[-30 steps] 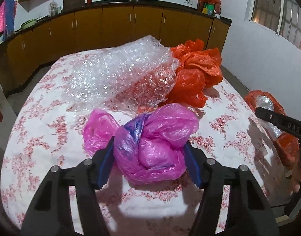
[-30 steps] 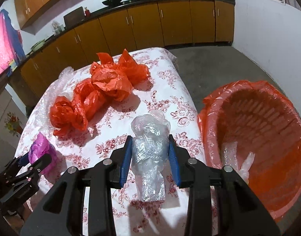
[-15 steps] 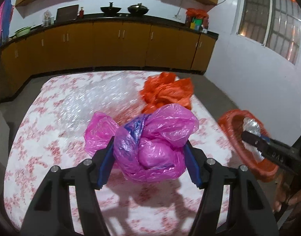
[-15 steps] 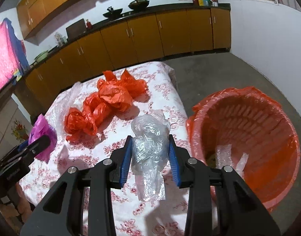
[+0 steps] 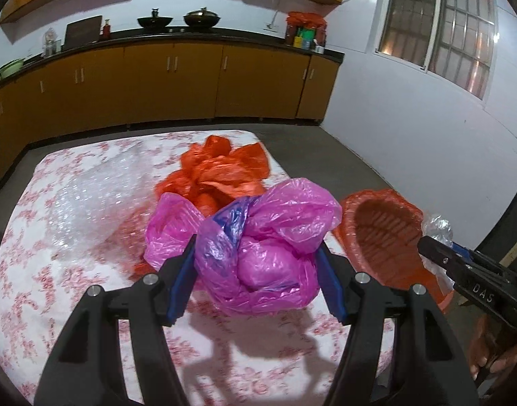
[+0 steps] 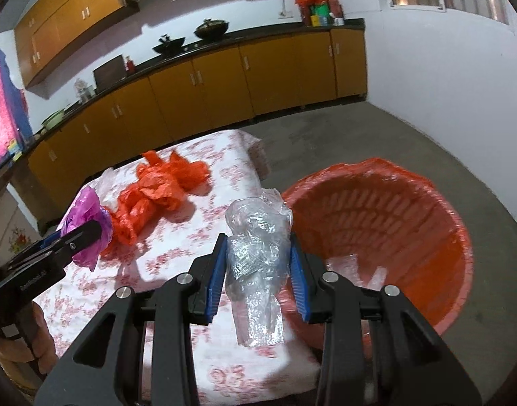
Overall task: Collect trash
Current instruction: 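Grasp the pink-purple bag with the left gripper while the right gripper carries the clear bag toward the basket, then carry the pink-purple and clear bags over the orange basket and open both grippers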
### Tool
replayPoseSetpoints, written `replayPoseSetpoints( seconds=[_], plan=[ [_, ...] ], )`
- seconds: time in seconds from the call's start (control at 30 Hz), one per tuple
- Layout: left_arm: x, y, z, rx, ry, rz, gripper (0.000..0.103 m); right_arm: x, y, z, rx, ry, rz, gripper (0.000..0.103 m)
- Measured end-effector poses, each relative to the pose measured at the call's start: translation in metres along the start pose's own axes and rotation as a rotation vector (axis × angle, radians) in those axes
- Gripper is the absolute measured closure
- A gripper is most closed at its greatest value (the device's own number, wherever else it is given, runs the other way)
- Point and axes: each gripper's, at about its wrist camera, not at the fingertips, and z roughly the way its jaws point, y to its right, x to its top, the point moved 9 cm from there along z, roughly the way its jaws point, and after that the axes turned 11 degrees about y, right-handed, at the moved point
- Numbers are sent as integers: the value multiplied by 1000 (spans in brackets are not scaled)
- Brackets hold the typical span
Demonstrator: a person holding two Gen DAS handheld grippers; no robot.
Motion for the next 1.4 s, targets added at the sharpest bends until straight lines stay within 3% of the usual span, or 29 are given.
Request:
replayPoseSetpoints(
  seconds=[0.6,1.0,1.4],
  plan=[
    [7,103,42,-192,-19,45,40,18,91,-18,-162,78,99,67],
    [0,175,86,-335,-78,68,40,26,138,-14,-203,88,185,67],
    [-15,209,112,-374,-121,95,39,34,162,-15,-216,110,227,67]
  ],
)
